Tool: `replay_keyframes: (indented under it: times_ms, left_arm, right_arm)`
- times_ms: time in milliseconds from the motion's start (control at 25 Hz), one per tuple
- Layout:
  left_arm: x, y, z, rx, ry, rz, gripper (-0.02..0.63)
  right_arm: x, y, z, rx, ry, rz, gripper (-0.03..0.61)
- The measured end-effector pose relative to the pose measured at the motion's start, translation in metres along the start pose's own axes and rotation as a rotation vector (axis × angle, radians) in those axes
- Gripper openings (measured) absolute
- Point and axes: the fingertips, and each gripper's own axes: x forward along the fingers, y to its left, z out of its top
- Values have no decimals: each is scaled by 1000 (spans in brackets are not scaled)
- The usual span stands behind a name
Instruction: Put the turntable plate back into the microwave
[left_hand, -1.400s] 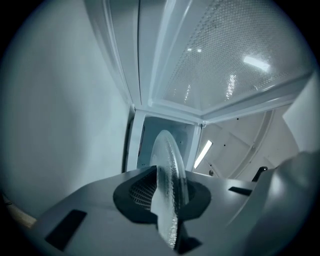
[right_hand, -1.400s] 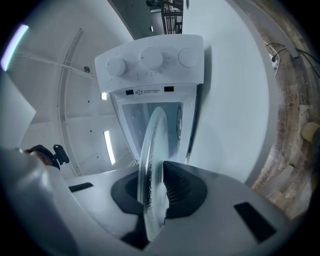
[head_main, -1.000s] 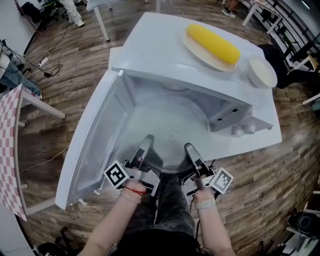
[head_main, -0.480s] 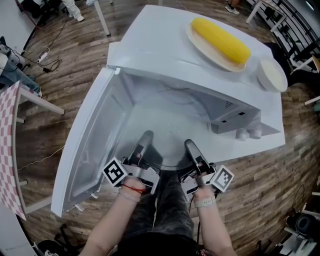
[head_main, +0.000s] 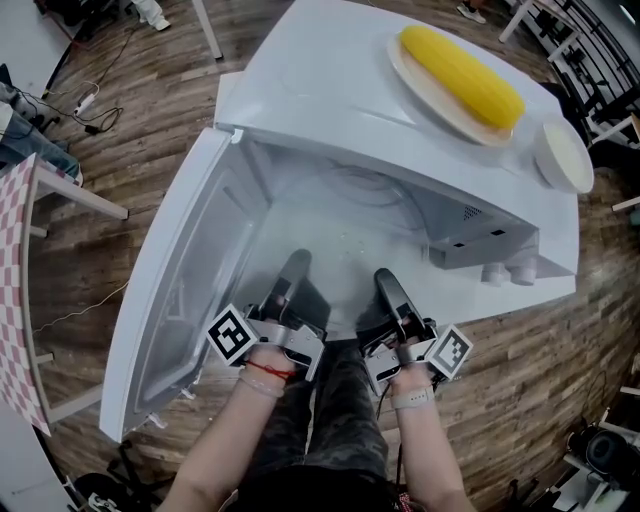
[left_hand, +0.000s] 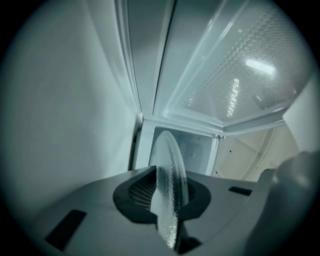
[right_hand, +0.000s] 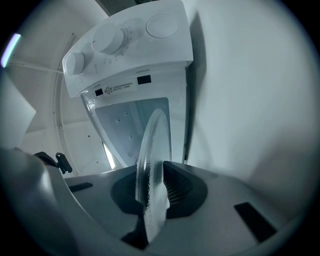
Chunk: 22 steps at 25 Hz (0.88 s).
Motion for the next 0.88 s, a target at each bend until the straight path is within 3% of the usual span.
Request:
replay_keyframes:
  times_ms: [880]
  left_arm:
    - [23, 10, 11, -16, -46, 10, 34]
  right_arm:
    - [20, -11, 17, 18, -20, -10, 41]
